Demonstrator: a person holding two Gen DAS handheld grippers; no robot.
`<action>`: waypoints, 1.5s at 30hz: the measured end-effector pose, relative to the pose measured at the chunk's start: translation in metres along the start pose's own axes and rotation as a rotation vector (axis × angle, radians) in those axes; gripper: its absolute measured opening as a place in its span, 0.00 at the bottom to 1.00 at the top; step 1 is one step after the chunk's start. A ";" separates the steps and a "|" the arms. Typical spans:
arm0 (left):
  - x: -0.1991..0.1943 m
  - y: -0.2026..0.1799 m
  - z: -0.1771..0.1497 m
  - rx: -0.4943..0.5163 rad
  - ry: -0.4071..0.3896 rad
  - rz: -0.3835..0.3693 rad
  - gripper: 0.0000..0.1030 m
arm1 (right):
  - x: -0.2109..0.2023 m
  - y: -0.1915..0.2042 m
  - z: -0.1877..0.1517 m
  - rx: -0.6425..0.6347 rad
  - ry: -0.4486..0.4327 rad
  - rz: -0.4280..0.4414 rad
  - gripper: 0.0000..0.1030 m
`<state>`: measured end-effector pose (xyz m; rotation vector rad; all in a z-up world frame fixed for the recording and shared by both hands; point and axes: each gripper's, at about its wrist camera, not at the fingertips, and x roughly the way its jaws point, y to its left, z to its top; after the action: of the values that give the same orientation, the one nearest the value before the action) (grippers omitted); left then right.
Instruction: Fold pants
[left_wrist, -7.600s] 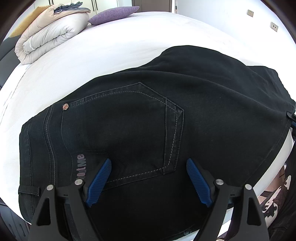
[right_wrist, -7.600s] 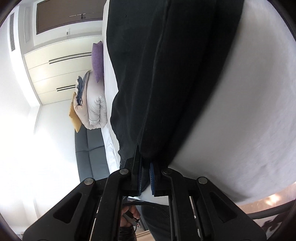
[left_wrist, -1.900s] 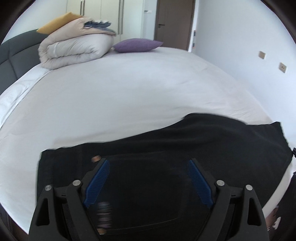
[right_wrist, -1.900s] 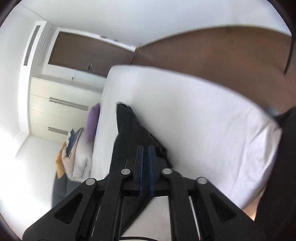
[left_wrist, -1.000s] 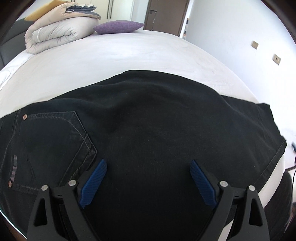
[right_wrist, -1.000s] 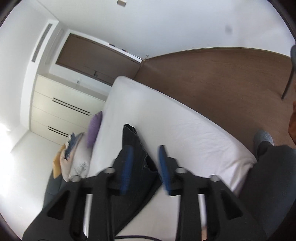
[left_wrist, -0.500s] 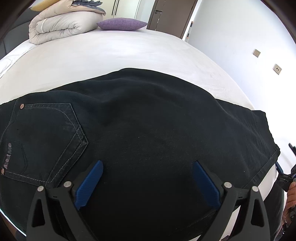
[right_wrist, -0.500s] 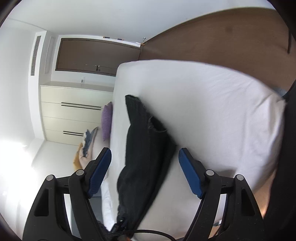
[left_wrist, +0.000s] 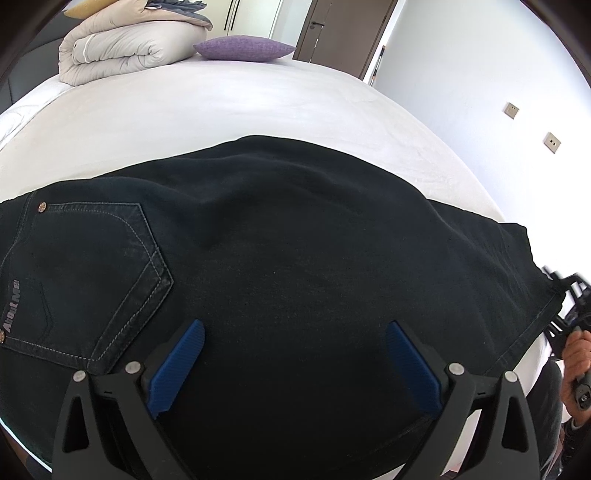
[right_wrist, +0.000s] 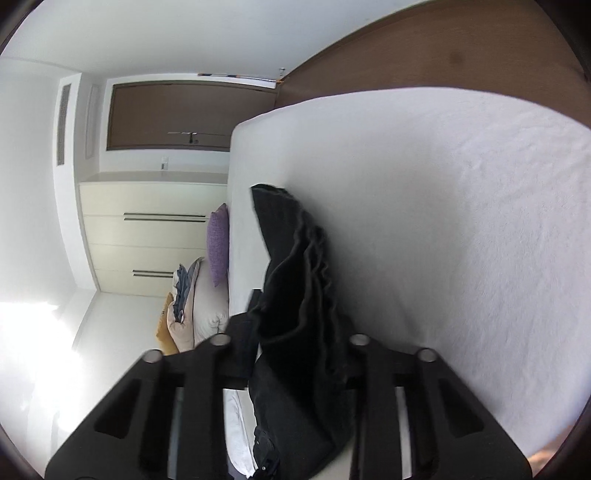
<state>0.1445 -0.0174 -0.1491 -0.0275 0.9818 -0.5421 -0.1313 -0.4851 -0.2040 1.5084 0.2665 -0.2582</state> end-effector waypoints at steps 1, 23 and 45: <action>0.000 0.001 0.000 -0.003 -0.001 -0.004 0.97 | -0.006 -0.002 -0.002 0.009 0.000 -0.006 0.06; -0.009 -0.019 0.029 -0.309 0.018 -0.460 1.00 | 0.076 0.128 -0.243 -1.382 0.143 -0.353 0.05; 0.042 -0.053 0.062 -0.230 0.235 -0.476 0.07 | 0.072 0.116 -0.310 -1.473 0.235 -0.324 0.05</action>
<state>0.1889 -0.0957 -0.1328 -0.4193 1.2727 -0.8787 -0.0288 -0.1707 -0.1322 0.0220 0.6952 -0.0740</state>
